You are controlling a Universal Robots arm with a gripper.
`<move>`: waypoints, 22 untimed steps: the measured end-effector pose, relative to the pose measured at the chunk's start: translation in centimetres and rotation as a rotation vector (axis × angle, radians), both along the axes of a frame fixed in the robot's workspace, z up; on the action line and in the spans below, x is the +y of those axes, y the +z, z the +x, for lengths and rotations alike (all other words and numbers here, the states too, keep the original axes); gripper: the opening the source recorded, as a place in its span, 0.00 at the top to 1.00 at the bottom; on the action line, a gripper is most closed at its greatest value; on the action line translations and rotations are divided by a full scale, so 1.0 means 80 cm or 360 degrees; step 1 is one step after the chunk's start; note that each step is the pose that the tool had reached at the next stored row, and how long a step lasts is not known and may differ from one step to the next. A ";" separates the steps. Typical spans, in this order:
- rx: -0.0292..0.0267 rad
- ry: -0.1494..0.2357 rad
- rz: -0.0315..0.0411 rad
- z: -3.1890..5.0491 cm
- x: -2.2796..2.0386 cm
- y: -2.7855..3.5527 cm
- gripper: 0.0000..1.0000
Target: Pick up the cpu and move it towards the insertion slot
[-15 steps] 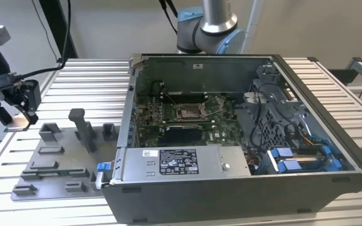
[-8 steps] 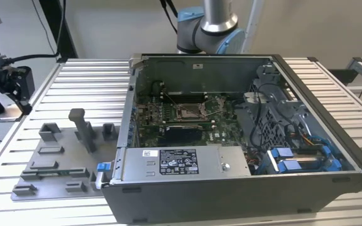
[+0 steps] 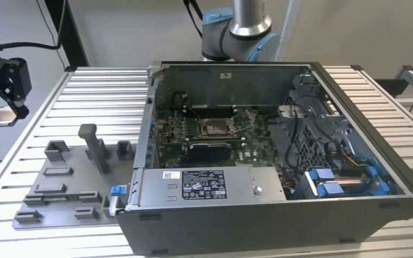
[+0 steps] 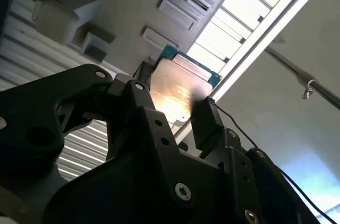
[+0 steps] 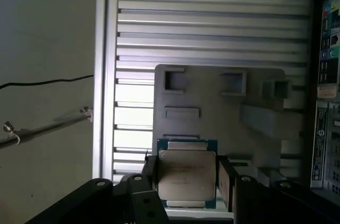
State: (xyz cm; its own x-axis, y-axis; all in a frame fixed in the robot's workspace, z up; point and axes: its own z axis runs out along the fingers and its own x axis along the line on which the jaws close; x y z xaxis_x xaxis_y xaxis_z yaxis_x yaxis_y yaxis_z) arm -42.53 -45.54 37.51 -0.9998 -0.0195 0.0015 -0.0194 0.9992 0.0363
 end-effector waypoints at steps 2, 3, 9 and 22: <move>0.00001 0.0000 0.0000 0.000 0.0000 0.0071 1.00; 0.00001 0.0001 0.0000 0.000 0.0000 0.0090 1.00; 0.00000 0.0002 0.0000 0.000 0.0000 0.0111 1.00; 0.00000 0.0002 0.0000 0.006 0.0000 0.0112 1.00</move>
State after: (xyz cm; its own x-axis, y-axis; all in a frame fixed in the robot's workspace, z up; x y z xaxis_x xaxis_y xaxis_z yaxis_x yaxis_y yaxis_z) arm -42.08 -45.54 38.41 -0.9998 -0.0210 0.0015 -0.0209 0.9991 0.0363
